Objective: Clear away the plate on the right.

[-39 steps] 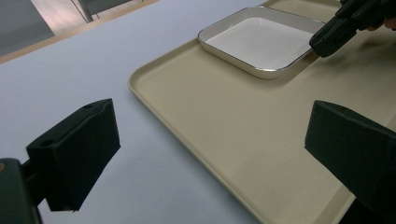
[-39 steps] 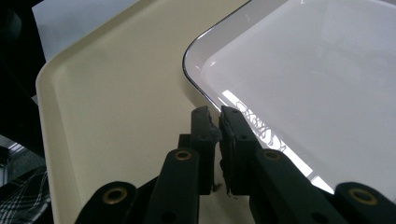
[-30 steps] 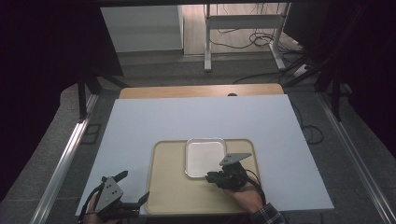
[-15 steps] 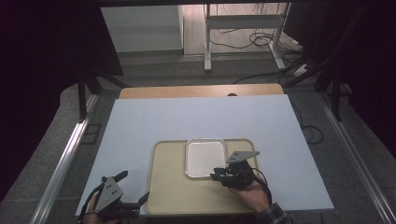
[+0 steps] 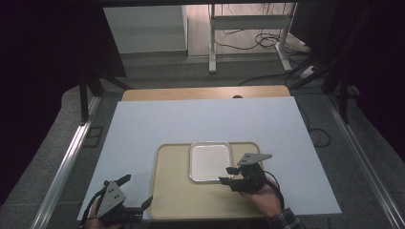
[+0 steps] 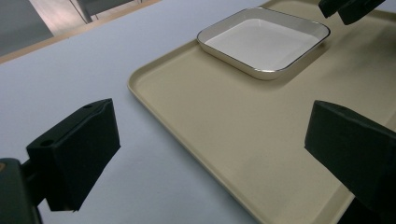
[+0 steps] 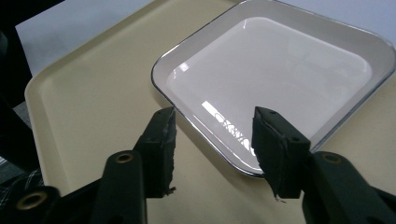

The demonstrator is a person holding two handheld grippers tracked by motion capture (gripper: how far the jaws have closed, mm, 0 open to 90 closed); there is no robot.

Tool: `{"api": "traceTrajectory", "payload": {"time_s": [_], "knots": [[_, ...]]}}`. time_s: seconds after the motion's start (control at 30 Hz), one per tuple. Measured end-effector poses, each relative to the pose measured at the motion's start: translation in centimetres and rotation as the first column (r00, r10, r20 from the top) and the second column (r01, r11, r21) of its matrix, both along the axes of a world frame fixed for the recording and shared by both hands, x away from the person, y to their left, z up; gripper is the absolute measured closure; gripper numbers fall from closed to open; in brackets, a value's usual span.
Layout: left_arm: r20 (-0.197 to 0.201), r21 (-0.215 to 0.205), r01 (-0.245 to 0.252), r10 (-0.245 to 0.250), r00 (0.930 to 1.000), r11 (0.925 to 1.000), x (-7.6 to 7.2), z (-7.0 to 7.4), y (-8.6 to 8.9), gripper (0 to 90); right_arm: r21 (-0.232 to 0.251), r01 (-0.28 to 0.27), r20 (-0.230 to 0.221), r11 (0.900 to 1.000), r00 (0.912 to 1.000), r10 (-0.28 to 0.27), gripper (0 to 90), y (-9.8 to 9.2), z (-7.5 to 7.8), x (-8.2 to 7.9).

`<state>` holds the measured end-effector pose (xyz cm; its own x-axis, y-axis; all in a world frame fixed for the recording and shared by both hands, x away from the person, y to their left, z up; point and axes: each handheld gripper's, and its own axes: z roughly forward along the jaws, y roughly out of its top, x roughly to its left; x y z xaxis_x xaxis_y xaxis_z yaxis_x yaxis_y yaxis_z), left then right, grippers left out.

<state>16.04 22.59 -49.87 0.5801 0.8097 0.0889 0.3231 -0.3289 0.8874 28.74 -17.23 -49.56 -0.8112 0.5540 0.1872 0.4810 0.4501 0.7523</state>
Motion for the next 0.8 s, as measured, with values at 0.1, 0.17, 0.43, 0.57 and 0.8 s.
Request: {"api": "traceTrajectory", "payload": {"time_s": [0.1,0.17,0.43,0.57,0.8], "knots": [[0.000,-0.001,0.000,0.000,1.0000,1.0000,0.0,0.0,0.0,2.7,0.007,0.006,0.015,1.000,0.9999,-0.006,43.8,-0.3,0.3,-0.1],[0.000,-0.001,0.000,0.000,1.0000,1.0000,0.0,0.0,0.0,2.6,0.014,0.014,0.027,1.000,0.9995,-0.014,41.2,-0.5,0.5,-0.1],[-0.001,-0.003,-0.002,0.002,1.0000,1.0000,0.0,0.0,0.0,2.6,0.036,0.025,0.062,0.999,0.9977,-0.027,28.6,-1.6,1.5,-0.6],[-0.002,-0.005,-0.002,0.002,1.0000,1.0000,0.0,0.0,0.0,2.6,0.037,0.030,0.081,0.999,0.9961,-0.033,22.6,-2.0,1.8,-0.8],[-0.002,-0.006,-0.003,0.003,1.0000,1.0000,0.0,0.0,0.0,2.6,0.035,0.045,0.105,0.998,0.9933,-0.048,16.2,-3.0,2.3,-1.4]]}}
